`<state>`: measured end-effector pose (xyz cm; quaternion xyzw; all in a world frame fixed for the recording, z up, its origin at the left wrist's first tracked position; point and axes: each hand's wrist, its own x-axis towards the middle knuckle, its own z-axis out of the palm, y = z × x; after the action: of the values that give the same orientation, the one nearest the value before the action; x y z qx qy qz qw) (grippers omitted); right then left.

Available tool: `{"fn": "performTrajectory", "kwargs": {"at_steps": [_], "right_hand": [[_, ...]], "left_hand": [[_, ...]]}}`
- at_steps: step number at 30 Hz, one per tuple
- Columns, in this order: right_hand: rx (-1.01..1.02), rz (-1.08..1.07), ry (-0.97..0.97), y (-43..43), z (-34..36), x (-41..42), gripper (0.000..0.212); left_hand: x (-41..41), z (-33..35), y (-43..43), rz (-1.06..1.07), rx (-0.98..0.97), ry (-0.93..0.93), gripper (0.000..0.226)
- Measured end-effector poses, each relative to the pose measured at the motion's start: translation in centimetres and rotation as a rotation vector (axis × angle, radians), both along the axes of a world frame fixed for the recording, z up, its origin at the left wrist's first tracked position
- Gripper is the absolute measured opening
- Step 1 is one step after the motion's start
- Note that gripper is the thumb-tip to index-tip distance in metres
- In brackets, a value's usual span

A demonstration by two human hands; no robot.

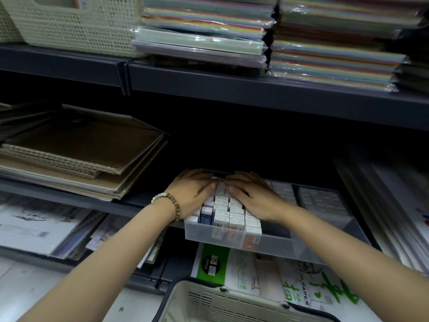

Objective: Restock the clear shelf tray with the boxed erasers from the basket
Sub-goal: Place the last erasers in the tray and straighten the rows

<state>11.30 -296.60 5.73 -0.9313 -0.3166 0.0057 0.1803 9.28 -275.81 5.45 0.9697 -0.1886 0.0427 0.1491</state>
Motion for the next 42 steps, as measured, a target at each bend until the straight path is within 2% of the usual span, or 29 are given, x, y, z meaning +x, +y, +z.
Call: {"fn": "performTrajectory", "kwargs": {"at_steps": [5,9,15,27,30,34,39,42], "right_hand": [[0.033,-0.009,0.019,-0.4,0.2,-0.4,0.044],[0.083,0.015,0.015,-0.4,0.8,-1.3,0.040],[0.191,0.043,0.046,0.1,1.7,-2.7,0.033],[0.191,0.052,0.114,0.2,1.9,-2.7,0.026],[0.196,0.009,0.130,-0.8,2.5,-2.7,0.025],[0.141,-0.039,0.167,-2.5,4.0,-2.2,0.027],[0.152,-0.026,0.150,-2.8,3.3,-2.9,0.024],[0.205,-0.029,0.130,-2.6,2.2,-3.4,0.022]], "left_hand": [[-1.0,0.7,0.1,-0.021,-0.205,0.030,0.043],[-2.3,1.9,1.7,-0.007,-0.325,0.123,0.041],[-3.5,3.1,2.5,0.009,-0.101,0.112,0.027],[-3.6,3.5,0.2,0.005,0.022,0.020,0.009],[-3.5,3.4,0.5,0.008,-0.014,0.052,0.014],[-3.7,3.7,0.9,-0.028,-0.209,0.138,0.019],[-4.4,3.4,0.3,0.010,-0.157,0.112,0.017],[-4.6,3.0,-0.5,0.059,-0.213,0.099,0.016]]}}
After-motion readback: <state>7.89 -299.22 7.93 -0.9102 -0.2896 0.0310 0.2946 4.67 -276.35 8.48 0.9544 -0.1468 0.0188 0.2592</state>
